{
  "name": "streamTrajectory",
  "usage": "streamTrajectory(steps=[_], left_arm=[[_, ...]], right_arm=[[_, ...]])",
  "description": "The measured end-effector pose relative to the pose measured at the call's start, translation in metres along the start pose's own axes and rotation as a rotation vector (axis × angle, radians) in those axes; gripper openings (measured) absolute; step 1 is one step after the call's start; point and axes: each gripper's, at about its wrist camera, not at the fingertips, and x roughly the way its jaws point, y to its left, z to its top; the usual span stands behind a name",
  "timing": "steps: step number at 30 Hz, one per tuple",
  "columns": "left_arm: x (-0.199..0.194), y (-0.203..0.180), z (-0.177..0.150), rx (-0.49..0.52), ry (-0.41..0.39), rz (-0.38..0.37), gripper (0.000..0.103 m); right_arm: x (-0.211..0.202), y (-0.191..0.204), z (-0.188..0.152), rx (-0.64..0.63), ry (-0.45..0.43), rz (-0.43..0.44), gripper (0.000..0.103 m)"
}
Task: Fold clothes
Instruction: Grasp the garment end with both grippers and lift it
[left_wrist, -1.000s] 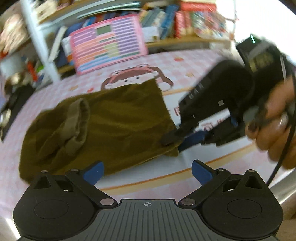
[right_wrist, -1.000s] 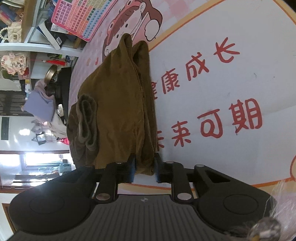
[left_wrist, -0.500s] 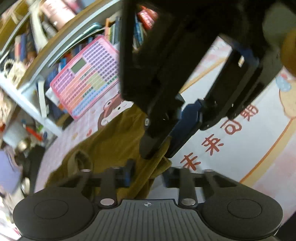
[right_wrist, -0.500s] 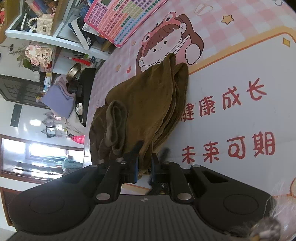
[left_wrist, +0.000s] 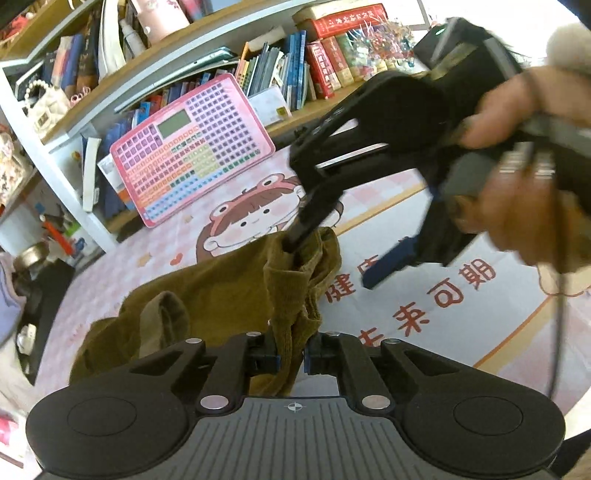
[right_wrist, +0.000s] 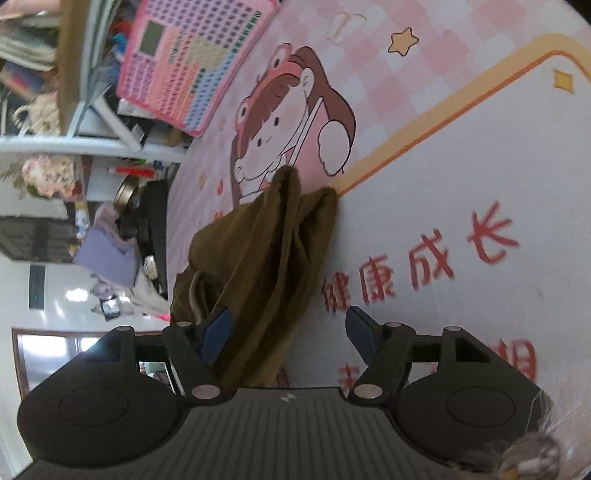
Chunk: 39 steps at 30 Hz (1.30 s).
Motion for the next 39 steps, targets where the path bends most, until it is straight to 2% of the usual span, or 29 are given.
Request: streamTrajectory(steps=[5, 10, 11, 12, 13, 14, 15, 16, 25, 29, 33, 39], left_arm=[[-0.006, -0.002, -0.003, 0.019, 0.004, -0.044, 0.008], [-0.014, -0.007, -0.005, 0.027, -0.004, -0.068, 0.008], [-0.015, -0.007, -0.005, 0.023, -0.005, -0.069, 0.008], [-0.016, -0.006, -0.005, 0.019, -0.006, -0.069, 0.008], [-0.016, -0.005, -0.005, 0.014, -0.008, -0.069, 0.008], [-0.017, -0.004, -0.005, 0.009, -0.009, -0.069, 0.008], [-0.018, -0.003, -0.004, 0.002, -0.012, -0.07, 0.008], [-0.02, -0.002, -0.003, -0.007, -0.015, -0.075, 0.008], [-0.034, 0.001, 0.007, -0.109, -0.082, -0.164, 0.008], [-0.044, 0.019, 0.006, -0.246, -0.132, -0.203, 0.008], [-0.052, 0.047, -0.006, -0.426, -0.176, -0.246, 0.008], [-0.06, 0.09, -0.033, -0.61, -0.203, -0.273, 0.009]], right_arm=[[0.011, 0.006, 0.016, 0.025, -0.005, 0.026, 0.067], [0.017, 0.008, 0.025, 0.046, -0.012, 0.013, 0.067], [0.018, 0.007, 0.025, 0.05, -0.008, 0.007, 0.063], [0.018, 0.006, 0.025, 0.054, -0.005, 0.001, 0.05], [0.017, 0.004, 0.025, 0.058, -0.006, -0.004, 0.043], [0.016, 0.002, 0.025, 0.061, -0.008, -0.009, 0.032], [0.014, 0.0, 0.025, 0.064, -0.01, -0.014, 0.017], [0.011, 0.001, 0.025, 0.056, -0.017, -0.013, 0.013], [-0.018, 0.011, 0.024, -0.013, -0.084, 0.02, 0.01], [-0.026, 0.029, 0.023, -0.031, -0.097, 0.052, 0.01], [-0.023, 0.057, 0.017, -0.07, -0.095, 0.088, 0.01], [0.0, 0.107, 0.001, -0.19, -0.082, 0.089, 0.01]])
